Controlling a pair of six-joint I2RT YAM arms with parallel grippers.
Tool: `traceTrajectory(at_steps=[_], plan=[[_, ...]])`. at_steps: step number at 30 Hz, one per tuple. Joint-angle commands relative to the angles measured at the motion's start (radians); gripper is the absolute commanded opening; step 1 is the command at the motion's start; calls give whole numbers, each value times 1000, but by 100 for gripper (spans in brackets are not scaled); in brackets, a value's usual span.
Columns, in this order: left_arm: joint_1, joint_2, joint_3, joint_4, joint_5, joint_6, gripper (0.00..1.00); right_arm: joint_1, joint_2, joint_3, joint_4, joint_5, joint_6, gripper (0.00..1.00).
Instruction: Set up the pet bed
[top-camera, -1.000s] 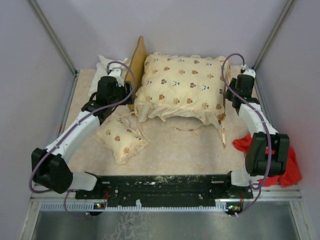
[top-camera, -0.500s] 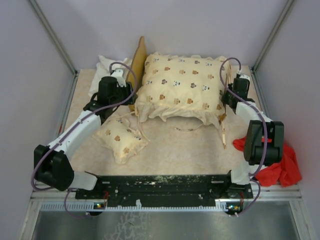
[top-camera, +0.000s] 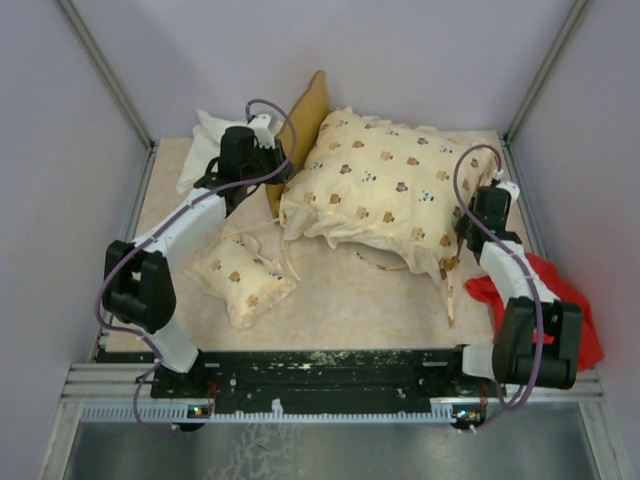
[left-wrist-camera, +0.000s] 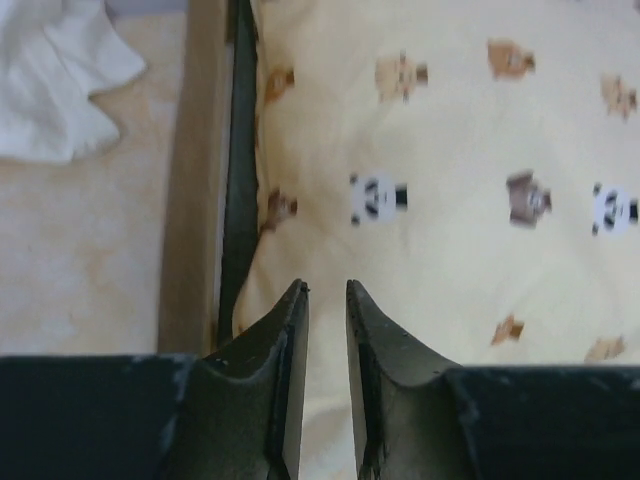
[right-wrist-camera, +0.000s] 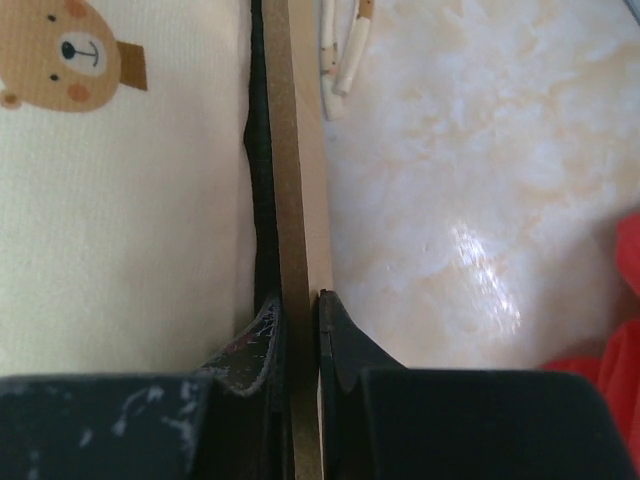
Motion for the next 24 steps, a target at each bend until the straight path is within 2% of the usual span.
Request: traceTrajectory(at_steps=[1, 3, 6, 8, 13, 16, 18, 21, 24], plan=[[8, 92, 190, 87, 8, 0, 28, -21, -162, -34, 11, 122, 173, 0], [8, 106, 215, 122, 37, 8, 28, -23, -220, -65, -11, 138, 222, 0], [8, 131, 231, 152, 44, 35, 19, -22, -281, -99, -36, 134, 246, 0], [8, 143, 240, 144, 40, 47, 20, -23, -311, -116, -58, 160, 243, 0], [9, 82, 188, 132, 85, 85, 44, -23, -391, -159, -102, 210, 268, 0], [8, 13, 168, 78, 56, 135, 48, -23, -427, -184, -105, 206, 267, 0], [8, -30, 141, 24, -27, 152, 50, -23, -430, -196, -102, 188, 260, 0], [8, -85, 59, 40, -110, 189, 55, -23, -436, -221, -94, 156, 267, 0], [9, -80, 30, 49, -104, 250, 64, -23, -454, -250, -78, 139, 269, 0]])
